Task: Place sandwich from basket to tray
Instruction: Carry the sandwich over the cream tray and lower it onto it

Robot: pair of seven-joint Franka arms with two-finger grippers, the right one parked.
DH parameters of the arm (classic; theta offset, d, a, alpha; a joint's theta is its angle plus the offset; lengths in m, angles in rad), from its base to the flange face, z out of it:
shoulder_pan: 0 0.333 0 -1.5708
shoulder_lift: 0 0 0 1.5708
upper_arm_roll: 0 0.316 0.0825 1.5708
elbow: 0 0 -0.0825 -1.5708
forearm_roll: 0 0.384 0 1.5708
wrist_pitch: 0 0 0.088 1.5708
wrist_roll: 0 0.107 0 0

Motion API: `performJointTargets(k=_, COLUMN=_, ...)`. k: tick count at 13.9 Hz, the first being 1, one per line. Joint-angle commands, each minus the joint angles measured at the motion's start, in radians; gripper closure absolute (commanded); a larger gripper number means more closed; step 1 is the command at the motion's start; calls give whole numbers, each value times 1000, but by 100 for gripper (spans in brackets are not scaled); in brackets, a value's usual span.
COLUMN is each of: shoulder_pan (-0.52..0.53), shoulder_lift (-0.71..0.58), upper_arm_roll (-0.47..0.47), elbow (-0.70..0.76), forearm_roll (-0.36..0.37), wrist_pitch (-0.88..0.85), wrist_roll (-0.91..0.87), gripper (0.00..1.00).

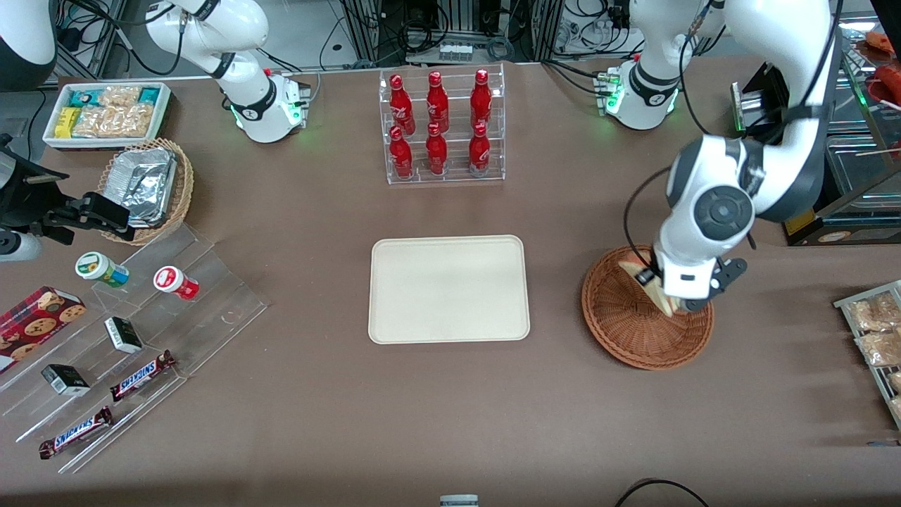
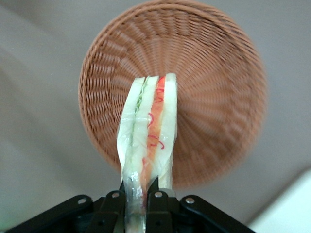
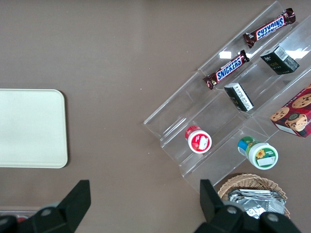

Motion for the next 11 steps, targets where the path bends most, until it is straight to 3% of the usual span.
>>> performJointTargets(k=1, shoulder_pan=-5, shoulder_lift=18, upper_arm_roll=-109, elbow=116, forearm_roll=2, wrist_pitch=-88, wrist_roll=-25, gripper=100)
performJointTargets(k=6, shoulder_pan=-8, shoulder_lift=209, upper_arm_roll=-367, elbow=274, forearm_roll=32, wrist_pitch=-67, wrist_roll=-117, gripper=100)
performJointTargets(k=8, shoulder_pan=-66, shoulder_lift=303, upper_arm_roll=-428, elbow=315, forearm_roll=168, wrist_pitch=-55, wrist_roll=-152, gripper=100)
performJointTargets(k=11, shoulder_pan=-166, shoulder_lift=420, upper_arm_roll=-427, elbow=374, forearm_roll=267, wrist_pitch=51, wrist_roll=-187, gripper=100)
